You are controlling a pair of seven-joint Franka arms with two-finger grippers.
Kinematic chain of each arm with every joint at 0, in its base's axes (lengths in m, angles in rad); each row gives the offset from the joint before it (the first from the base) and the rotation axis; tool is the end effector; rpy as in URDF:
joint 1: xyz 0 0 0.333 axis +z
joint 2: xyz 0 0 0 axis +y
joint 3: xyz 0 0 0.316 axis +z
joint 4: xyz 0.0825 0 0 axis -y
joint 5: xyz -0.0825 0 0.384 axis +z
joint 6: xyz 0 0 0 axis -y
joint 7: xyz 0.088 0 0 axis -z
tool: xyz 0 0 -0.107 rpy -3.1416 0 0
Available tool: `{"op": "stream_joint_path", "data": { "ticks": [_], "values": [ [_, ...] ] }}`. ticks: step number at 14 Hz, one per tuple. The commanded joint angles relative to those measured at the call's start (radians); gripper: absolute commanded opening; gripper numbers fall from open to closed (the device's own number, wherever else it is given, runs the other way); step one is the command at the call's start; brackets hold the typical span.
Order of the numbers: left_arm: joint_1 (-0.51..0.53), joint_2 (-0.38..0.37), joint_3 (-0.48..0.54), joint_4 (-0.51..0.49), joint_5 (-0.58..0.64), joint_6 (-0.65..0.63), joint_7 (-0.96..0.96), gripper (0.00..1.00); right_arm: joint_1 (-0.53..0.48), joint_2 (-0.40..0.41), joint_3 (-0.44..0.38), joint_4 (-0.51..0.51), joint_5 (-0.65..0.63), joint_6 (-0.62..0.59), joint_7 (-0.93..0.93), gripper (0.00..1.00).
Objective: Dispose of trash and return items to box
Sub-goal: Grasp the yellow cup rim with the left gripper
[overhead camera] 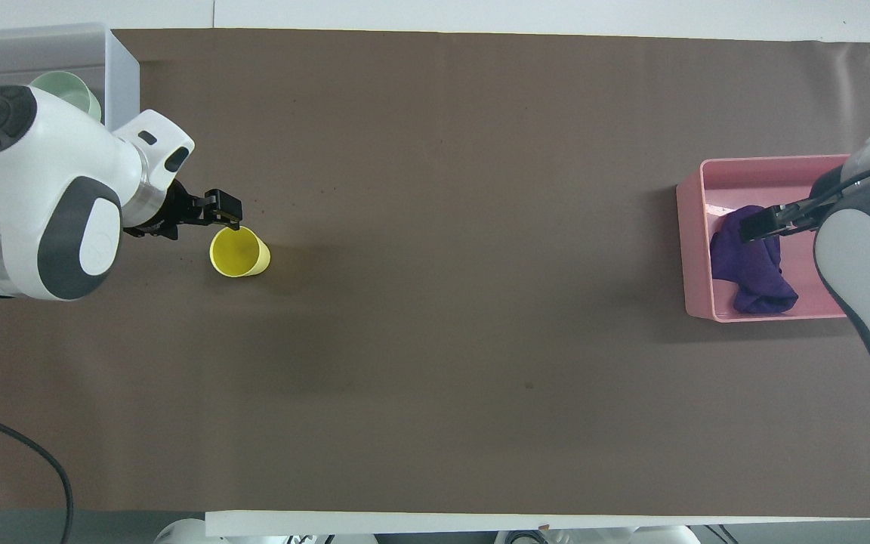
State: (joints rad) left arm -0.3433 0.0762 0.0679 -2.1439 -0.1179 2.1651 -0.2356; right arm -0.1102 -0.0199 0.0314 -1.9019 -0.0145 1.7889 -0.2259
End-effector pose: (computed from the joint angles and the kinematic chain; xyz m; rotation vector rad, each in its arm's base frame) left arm 0.5224 -0.1527 0.3639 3.0652 0.0443 -0.1162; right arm 0.5429 -0.0440 0.4968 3.1289 0.2365 -0.1480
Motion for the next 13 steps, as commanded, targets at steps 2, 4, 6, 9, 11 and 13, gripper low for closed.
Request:
{"op": "stream_joint_path", "data": {
  "ticks": [2, 4, 6, 9, 11, 13],
  "values": [
    [-0.003, -0.121, 0.012, -0.208, -0.005, 0.148, 0.015, 0.0, -0.014, -0.008, 0.012, 0.124, 0.013, -0.158, 0.01, 0.99],
    [-0.003, -0.108, 0.012, -0.206, -0.005, 0.185, 0.002, 0.0, -0.014, -0.006, 0.012, 0.193, 0.013, -0.245, 0.01, 0.99],
    [0.0, -0.108, 0.012, -0.211, -0.005, 0.194, 0.001, 0.0, -0.012, -0.009, 0.031, 0.256, 0.013, -0.339, 0.038, 0.99],
    [-0.005, -0.086, 0.01, -0.164, -0.006, 0.182, -0.025, 0.0, -0.013, -0.026, 0.065, 0.302, 0.013, -0.422, 0.092, 0.99],
    [-0.002, -0.059, 0.013, -0.046, -0.005, 0.069, -0.039, 0.0, -0.012, -0.041, 0.085, 0.293, 0.013, -0.422, 0.095, 0.99],
    [0.015, -0.038, 0.016, 0.117, -0.006, -0.106, -0.039, 0.0, -0.014, -0.042, 0.087, 0.293, 0.013, -0.422, 0.095, 0.99]
  ]
}}
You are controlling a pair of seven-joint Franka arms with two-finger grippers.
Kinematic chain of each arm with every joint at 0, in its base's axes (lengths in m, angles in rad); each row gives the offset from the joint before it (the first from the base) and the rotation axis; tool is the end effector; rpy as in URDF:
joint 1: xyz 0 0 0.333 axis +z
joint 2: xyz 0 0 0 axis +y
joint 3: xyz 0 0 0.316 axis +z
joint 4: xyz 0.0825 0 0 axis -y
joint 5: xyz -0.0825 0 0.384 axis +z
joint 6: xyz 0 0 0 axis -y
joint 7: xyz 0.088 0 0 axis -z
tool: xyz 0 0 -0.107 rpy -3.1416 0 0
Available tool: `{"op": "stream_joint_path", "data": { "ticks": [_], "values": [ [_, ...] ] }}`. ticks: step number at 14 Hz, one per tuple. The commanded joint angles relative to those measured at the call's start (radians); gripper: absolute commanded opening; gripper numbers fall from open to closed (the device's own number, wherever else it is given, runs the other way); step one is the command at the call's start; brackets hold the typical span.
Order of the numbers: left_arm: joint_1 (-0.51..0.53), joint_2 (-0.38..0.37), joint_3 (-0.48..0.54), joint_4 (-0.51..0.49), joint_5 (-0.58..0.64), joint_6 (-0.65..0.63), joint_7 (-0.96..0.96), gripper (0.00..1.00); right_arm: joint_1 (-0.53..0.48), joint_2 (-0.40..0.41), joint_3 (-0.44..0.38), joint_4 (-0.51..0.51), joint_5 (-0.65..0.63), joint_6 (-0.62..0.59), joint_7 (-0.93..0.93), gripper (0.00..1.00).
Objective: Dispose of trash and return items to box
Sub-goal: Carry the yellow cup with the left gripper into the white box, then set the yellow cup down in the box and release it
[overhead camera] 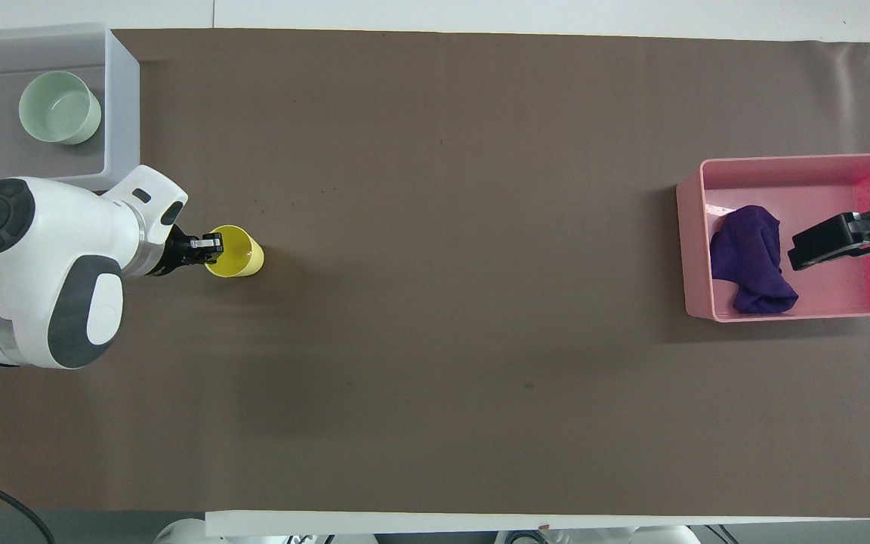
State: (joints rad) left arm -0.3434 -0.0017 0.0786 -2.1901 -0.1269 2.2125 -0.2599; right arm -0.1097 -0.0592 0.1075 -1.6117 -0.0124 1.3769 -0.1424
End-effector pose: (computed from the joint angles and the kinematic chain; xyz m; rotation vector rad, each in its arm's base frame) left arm 0.5138 -0.1437 0.3894 3.0343 0.1061 -0.0052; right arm 0.5141 -0.0009 0.6219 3.1160 0.2156 -0.2769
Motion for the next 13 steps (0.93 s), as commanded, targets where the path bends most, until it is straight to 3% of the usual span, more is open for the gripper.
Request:
{"op": "stream_joint_path", "data": {
  "ticks": [1, 4, 6, 7, 10, 11, 13],
  "values": [
    [0.041, 0.054, 0.007, 0.267, 0.003, -0.246, -0.015, 0.0, -0.016, -0.007, 0.011, 0.003, 0.011, -0.012, 0.007, 1.0],
    [0.171, 0.178, 0.009, 0.575, 0.051, -0.442, -0.001, 0.0, -0.03, -0.021, 0.005, -0.007, 0.009, -0.015, 0.003, 1.0],
    [0.277, 0.264, 0.007, 0.664, 0.095, -0.441, 0.081, 0.0, -0.03, -0.021, 0.001, -0.011, 0.009, -0.013, 0.004, 1.0],
    [0.3, 0.323, 0.009, 0.718, 0.096, -0.419, 0.121, 0.0, -0.03, -0.021, 0.001, -0.011, 0.009, -0.013, 0.004, 1.0],
    [0.423, 0.585, -0.01, 1.045, 0.089, -0.419, 0.133, 0.0, -0.028, -0.021, 0.001, -0.011, 0.009, -0.013, 0.003, 1.0],
    [0.434, 0.642, -0.017, 1.091, 0.089, -0.407, 0.137, 0.0, -0.028, -0.021, 0.003, -0.011, 0.009, -0.013, 0.004, 1.0],
    [0.455, 0.673, -0.011, 1.081, 0.079, -0.32, 0.16, 0.0, -0.027, -0.021, 0.003, -0.011, 0.009, -0.013, 0.003, 1.0]
  ]
}}
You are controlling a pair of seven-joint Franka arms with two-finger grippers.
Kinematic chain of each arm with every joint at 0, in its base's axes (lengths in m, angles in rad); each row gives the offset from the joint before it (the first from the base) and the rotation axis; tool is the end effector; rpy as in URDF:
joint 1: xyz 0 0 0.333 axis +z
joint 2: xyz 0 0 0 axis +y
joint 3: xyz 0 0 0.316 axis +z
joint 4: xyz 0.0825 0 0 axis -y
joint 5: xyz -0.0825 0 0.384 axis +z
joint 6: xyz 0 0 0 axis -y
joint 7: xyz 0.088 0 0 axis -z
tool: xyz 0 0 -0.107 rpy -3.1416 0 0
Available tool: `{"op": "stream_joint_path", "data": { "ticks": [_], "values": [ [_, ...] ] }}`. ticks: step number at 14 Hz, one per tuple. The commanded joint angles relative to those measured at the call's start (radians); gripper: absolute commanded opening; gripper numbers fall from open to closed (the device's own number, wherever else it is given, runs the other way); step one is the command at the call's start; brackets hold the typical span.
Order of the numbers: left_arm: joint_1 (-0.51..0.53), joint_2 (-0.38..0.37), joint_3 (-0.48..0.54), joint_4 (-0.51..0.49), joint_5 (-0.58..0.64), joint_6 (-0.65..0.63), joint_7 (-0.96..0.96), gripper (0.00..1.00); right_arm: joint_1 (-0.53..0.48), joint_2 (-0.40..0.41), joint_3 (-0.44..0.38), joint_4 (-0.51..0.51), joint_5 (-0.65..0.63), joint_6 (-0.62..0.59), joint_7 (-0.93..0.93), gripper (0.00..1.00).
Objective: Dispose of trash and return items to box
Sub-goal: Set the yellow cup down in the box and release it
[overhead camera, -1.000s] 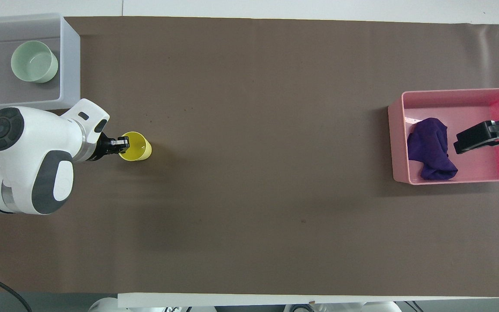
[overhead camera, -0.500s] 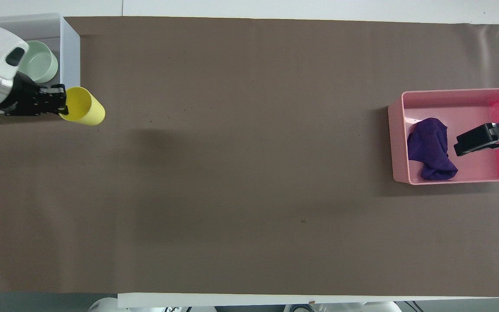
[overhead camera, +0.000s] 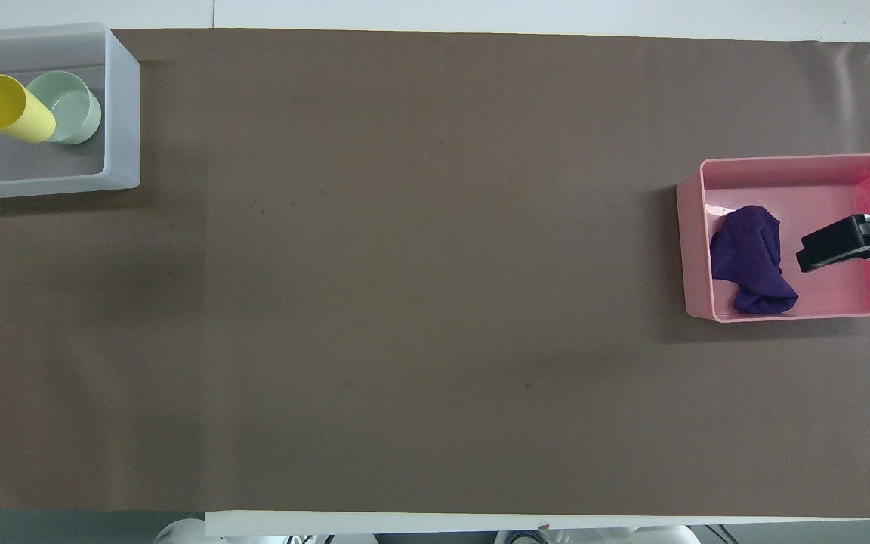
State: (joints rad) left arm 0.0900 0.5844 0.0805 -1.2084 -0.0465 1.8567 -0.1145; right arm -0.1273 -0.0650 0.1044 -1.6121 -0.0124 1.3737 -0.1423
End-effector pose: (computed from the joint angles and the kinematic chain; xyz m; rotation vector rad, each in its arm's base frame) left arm 0.7227 0.1058 0.4467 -3.1080 -0.4410 -0.1030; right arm 0.5119 -0.0114 0.6245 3.1196 0.1831 -0.2737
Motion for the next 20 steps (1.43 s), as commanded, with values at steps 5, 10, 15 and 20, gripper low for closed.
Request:
{"op": "stream_joint_path", "data": {
  "ticks": [5, 10, 15, 20],
  "values": [
    [0.04, 0.11, -0.015, 0.049, -0.11, 0.088, 0.024, 0.0, -0.009, -0.015, 0.006, -0.011, 0.009, -0.009, 0.003, 1.0],
    [0.007, 0.071, -0.004, -0.085, -0.102, 0.283, 0.026, 0.91, -0.009, -0.015, 0.006, -0.011, 0.009, -0.01, 0.003, 1.0],
    [-0.026, -0.039, -0.005, -0.1, -0.038, 0.168, 0.036, 1.0, -0.009, -0.015, 0.006, -0.011, 0.009, -0.01, 0.003, 1.0],
    [-0.13, -0.412, -0.004, -0.377, -0.029, -0.04, -0.004, 1.0, -0.009, -0.015, 0.006, -0.011, 0.009, -0.01, 0.004, 1.0]
  ]
}}
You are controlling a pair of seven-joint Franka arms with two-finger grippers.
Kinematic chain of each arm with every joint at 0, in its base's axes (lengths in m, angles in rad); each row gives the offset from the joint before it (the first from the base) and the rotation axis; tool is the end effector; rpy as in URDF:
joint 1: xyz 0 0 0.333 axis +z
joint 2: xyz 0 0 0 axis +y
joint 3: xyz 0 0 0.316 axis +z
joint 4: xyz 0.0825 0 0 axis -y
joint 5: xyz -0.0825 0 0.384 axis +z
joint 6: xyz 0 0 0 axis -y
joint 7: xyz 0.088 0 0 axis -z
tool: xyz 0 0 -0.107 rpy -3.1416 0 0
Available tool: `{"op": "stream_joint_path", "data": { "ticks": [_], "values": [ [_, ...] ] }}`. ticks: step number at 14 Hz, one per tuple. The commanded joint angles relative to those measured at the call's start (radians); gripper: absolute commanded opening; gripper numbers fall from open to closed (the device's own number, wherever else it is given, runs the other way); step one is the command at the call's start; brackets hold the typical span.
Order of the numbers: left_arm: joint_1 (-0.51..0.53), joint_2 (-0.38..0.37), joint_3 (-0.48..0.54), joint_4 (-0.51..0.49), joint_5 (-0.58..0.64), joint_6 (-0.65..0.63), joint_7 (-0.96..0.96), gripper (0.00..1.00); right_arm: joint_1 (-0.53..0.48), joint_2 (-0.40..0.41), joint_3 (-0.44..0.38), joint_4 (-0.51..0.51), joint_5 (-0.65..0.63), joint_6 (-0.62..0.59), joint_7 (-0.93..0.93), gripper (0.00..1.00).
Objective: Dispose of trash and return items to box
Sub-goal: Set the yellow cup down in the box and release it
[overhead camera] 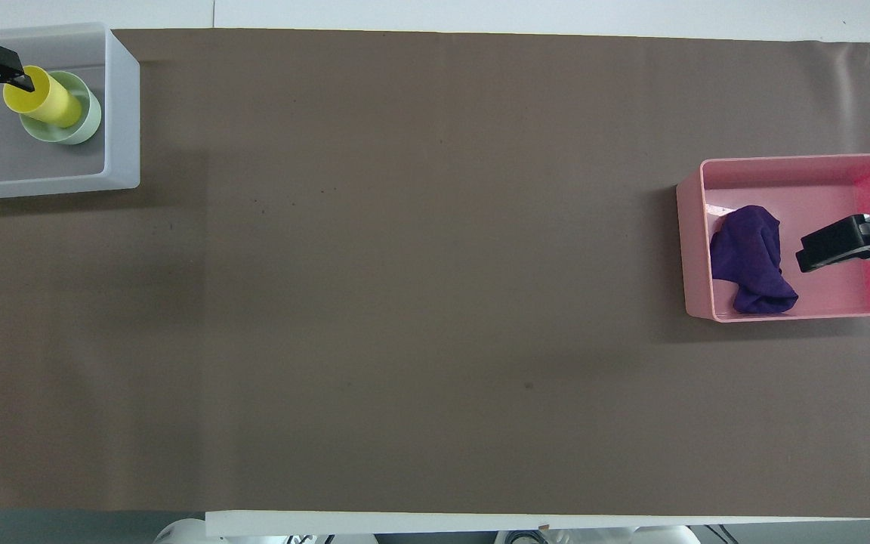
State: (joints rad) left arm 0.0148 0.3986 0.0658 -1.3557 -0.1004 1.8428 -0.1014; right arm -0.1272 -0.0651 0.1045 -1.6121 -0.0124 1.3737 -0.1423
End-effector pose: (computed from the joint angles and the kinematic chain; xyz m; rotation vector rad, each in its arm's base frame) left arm 0.6873 0.0396 0.5051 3.0500 0.3035 0.1358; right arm 0.5119 -0.0113 0.6246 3.1195 0.1834 -0.2736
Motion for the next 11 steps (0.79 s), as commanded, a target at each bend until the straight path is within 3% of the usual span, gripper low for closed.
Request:
{"op": "stream_joint_path", "data": {
  "ticks": [1, 3, 4, 6, 7, 11],
  "values": [
    [-0.079, -0.321, 0.008, -0.317, 0.071, -0.022, -0.012, 1.0, -0.009, -0.015, 0.006, -0.011, 0.009, -0.008, 0.003, 1.0],
    [-0.127, -0.418, 0.003, -0.358, 0.119, -0.106, 0.02, 1.0, -0.009, -0.015, 0.006, -0.011, 0.009, -0.01, 0.003, 1.0],
    [-0.137, -0.432, 0.002, -0.326, 0.128, -0.188, 0.05, 1.0, -0.009, -0.015, 0.006, -0.011, 0.009, -0.01, 0.004, 1.0],
    [-0.141, -0.378, 0.0, -0.144, 0.126, -0.387, 0.126, 1.0, -0.011, -0.015, 0.006, -0.011, 0.009, -0.008, 0.003, 1.0],
    [-0.141, -0.359, 0.0, -0.107, 0.117, -0.416, 0.152, 1.0, -0.012, -0.015, 0.006, -0.009, 0.009, -0.005, 0.003, 1.0],
    [-0.144, -0.36, 0.0, -0.109, 0.102, -0.393, 0.152, 1.0, -0.011, -0.015, 0.004, -0.011, 0.011, -0.001, 0.007, 1.0]
  ]
}}
